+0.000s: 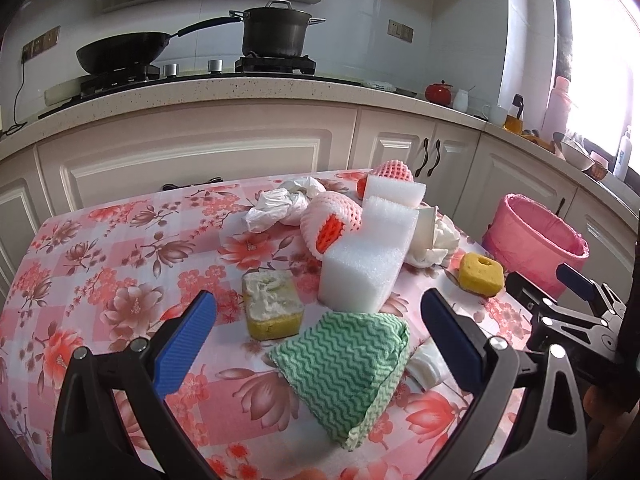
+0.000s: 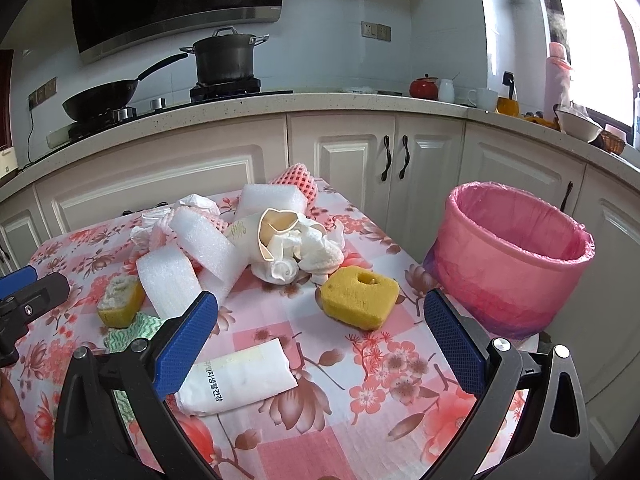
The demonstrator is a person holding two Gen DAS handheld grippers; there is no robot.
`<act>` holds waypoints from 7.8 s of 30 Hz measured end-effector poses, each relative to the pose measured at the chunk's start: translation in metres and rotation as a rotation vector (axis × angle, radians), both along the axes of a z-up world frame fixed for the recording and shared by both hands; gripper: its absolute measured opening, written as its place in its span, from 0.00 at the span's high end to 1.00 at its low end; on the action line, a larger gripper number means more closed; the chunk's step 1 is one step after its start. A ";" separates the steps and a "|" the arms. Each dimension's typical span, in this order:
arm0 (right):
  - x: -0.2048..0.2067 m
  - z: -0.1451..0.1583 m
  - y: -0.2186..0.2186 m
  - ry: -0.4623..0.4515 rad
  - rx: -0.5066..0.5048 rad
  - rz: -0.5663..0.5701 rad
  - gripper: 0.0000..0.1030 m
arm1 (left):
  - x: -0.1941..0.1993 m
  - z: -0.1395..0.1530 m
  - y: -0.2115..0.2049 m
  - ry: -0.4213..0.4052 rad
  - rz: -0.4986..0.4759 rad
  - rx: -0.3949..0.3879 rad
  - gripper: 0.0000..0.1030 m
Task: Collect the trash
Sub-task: 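Grasp the white-yellow scouring sponge with left tool while right tool grasps yellow sponge, then carry both sponges over the pink bin and open both tools to drop them, then move both tools back from the bin toward the table, then grasp the green zigzag cloth with left tool while right tool grasps white wrapped roll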
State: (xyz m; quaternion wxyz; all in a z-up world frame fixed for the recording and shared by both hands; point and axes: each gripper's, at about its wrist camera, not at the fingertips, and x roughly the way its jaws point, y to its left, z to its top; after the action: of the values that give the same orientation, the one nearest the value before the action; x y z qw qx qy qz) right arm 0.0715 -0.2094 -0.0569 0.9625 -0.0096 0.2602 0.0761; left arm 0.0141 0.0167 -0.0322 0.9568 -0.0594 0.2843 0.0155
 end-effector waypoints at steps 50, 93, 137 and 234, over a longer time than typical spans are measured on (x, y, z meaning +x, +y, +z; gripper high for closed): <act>0.130 -0.056 0.000 0.361 -0.101 0.035 0.39 | 0.105 -0.073 0.040 0.425 0.130 -0.034 0.54; 0.129 0.048 -0.116 0.105 0.011 -0.121 0.40 | 0.174 0.033 -0.093 0.141 -0.134 0.005 0.55; 0.159 0.042 -0.286 0.043 0.070 -0.331 0.33 | 0.250 0.038 -0.344 0.129 -0.609 -0.073 0.38; -0.006 -0.026 0.002 0.045 -0.029 0.145 0.17 | 0.028 -0.055 -0.037 0.217 -0.044 -0.093 0.43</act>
State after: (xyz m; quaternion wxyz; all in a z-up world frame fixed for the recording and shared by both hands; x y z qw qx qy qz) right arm 0.0655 -0.2072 -0.0828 0.9481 -0.0406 0.2814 0.1421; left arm 0.0421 -0.0202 -0.0874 0.9168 -0.0954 0.3876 -0.0125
